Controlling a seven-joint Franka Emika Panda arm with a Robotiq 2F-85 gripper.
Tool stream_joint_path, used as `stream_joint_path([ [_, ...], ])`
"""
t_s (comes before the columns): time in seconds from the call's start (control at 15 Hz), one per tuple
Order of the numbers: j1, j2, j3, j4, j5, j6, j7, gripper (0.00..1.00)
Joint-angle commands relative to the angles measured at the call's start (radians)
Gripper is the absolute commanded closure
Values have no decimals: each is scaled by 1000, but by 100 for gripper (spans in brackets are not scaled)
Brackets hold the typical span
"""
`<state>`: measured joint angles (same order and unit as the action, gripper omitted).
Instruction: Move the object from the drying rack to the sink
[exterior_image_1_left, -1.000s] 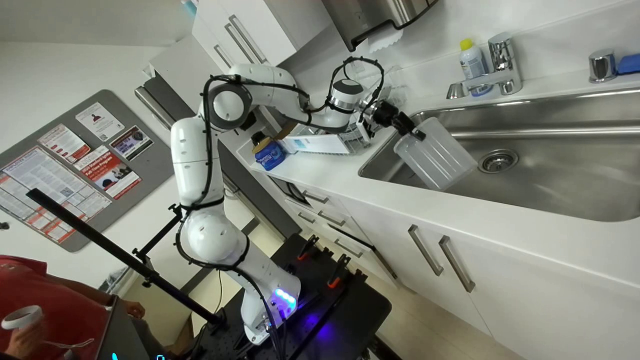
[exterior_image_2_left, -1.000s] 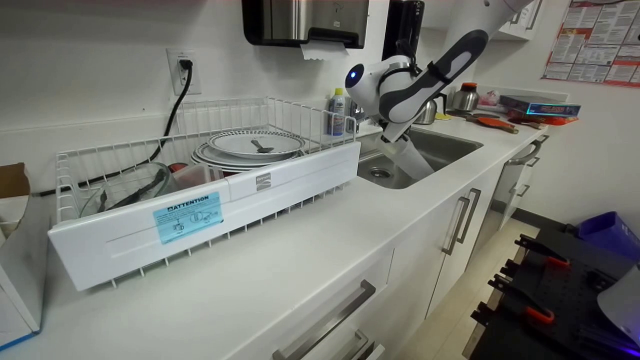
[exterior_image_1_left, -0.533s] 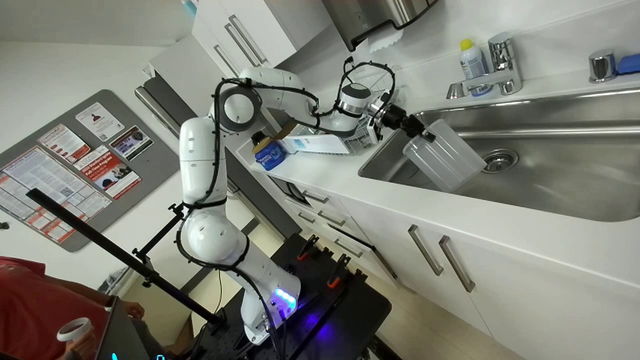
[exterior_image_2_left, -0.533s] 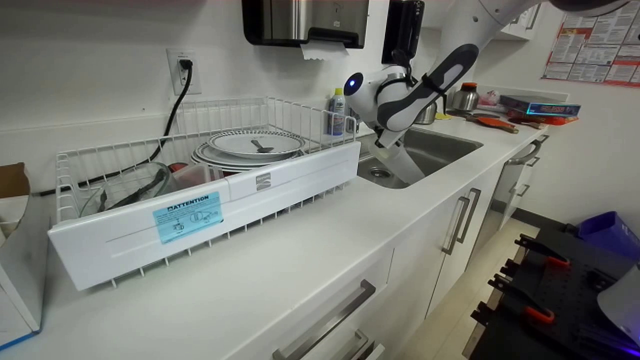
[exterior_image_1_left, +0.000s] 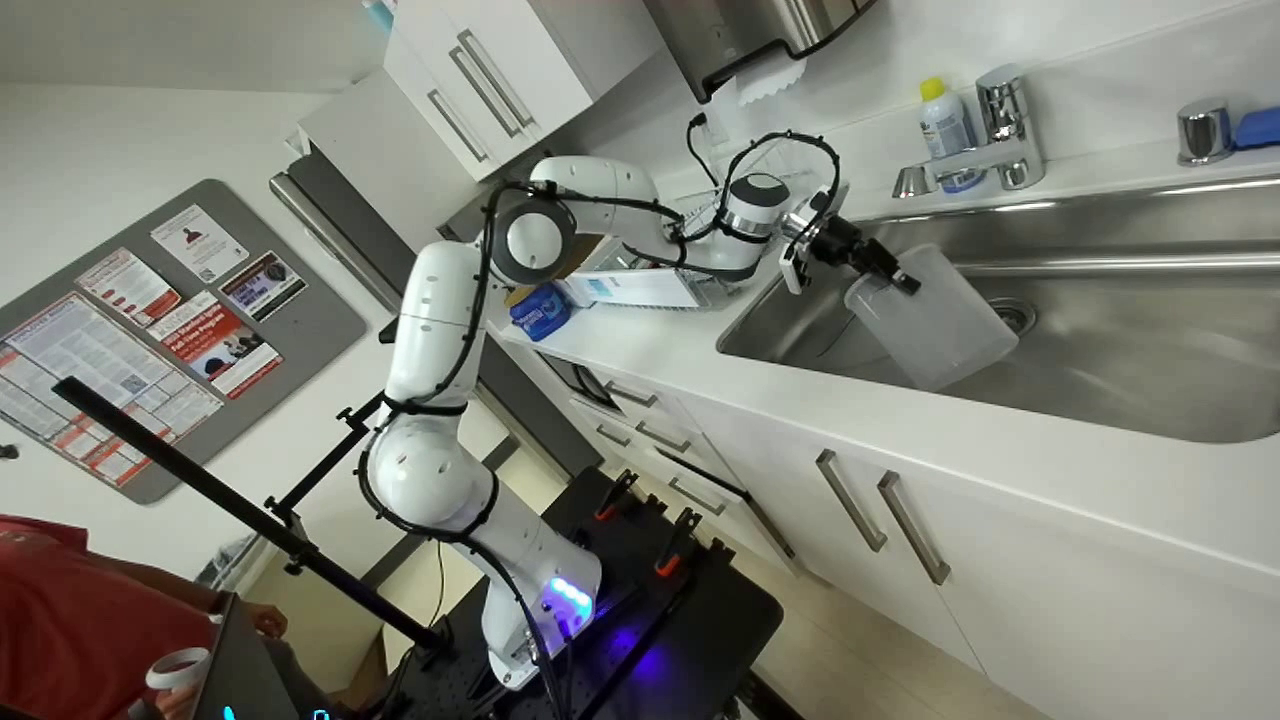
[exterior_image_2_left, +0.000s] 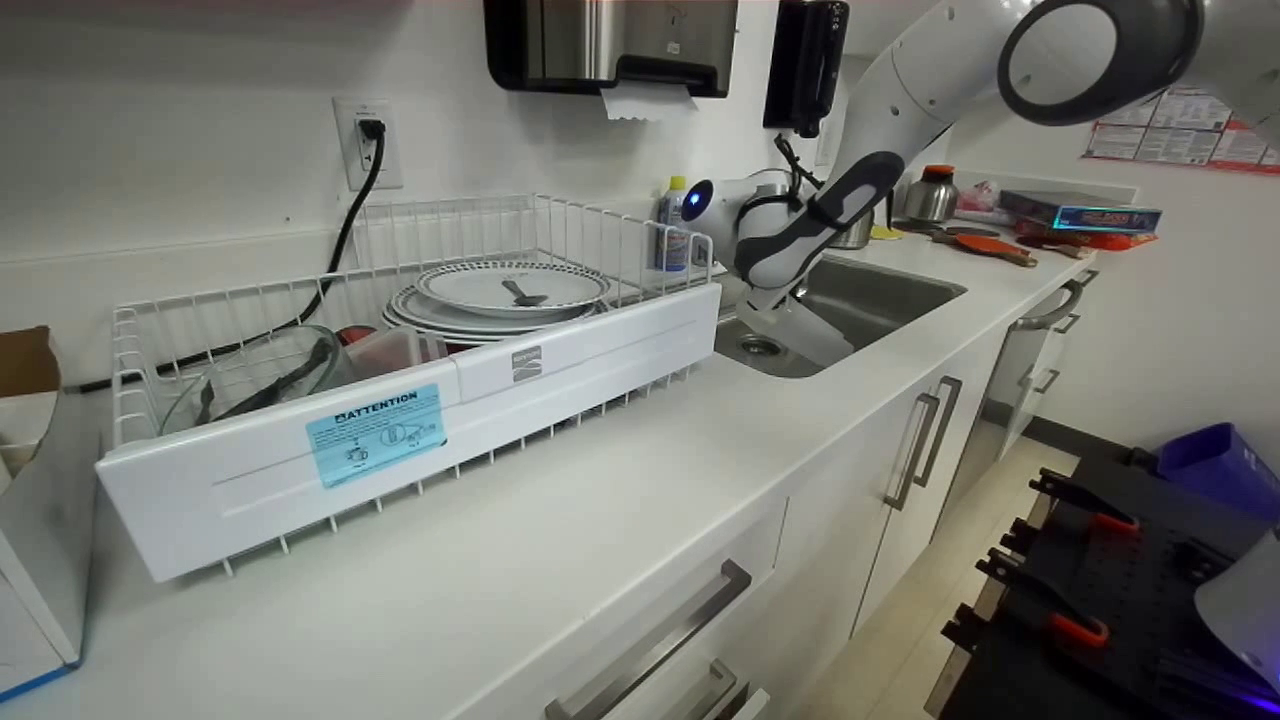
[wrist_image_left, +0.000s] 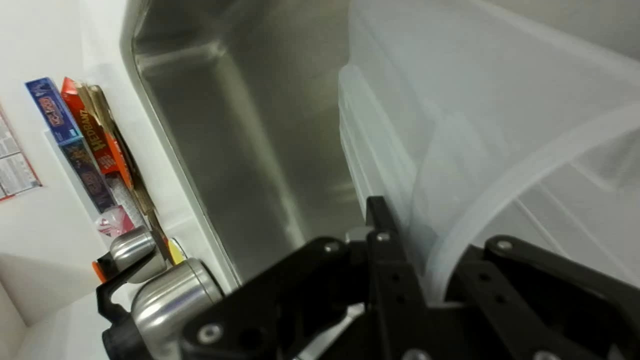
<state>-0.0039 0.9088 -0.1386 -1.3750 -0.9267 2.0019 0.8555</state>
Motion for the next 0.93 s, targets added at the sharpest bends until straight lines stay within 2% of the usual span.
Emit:
stream_joint_path([
  [0.0,6,112,-26,161,65,-95,-72,98],
  [0.07,10,125,-31,181,72,-118,-89,98],
  [0.13,13,132,-32,196,78,-136,-110,66],
  [0.2,18,130,-35,199,80,-146,-118,64],
  [0.33,24,115,-37,185,87,-149,-132,52],
  [0.73,16,-44,-22,23,90,-47,-147,6],
  [0.8,12,-85,-17,-21,88,-13,-159,0],
  [0.87,3,-132,-8,-70,93,30,-177,0],
])
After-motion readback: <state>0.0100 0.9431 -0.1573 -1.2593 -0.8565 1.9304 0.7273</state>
